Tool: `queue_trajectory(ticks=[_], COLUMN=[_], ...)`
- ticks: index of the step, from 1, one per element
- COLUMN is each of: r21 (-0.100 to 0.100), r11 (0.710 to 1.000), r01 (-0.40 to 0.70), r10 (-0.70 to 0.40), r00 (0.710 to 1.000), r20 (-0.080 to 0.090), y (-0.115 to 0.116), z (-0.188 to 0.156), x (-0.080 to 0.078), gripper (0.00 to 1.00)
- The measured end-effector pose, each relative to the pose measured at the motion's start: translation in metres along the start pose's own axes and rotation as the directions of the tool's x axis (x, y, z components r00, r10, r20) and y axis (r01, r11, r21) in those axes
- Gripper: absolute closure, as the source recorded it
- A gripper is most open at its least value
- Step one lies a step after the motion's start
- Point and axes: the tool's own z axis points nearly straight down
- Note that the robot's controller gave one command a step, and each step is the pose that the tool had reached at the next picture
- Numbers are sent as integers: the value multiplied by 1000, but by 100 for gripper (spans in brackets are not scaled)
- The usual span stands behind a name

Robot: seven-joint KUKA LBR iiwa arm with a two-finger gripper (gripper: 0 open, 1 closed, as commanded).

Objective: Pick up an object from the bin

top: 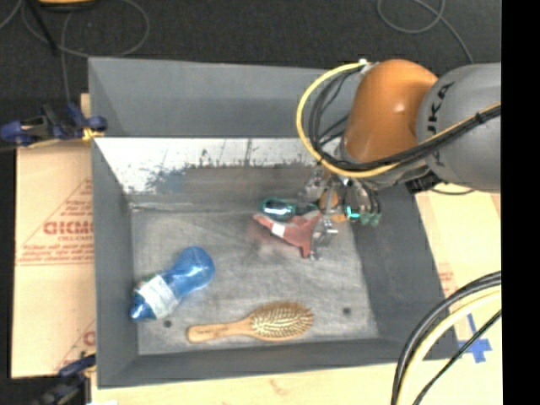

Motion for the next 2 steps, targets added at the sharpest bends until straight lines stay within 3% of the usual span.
queue_trajectory(ticks=[1, 2], r21=[1, -4], r11=[1000, 974], r01=[0, -226], r10=[0, 226], r00=[1000, 974], r20=[8, 14], y=[0, 13], z=[-5, 86], x=[-2, -4], gripper=[0, 100])
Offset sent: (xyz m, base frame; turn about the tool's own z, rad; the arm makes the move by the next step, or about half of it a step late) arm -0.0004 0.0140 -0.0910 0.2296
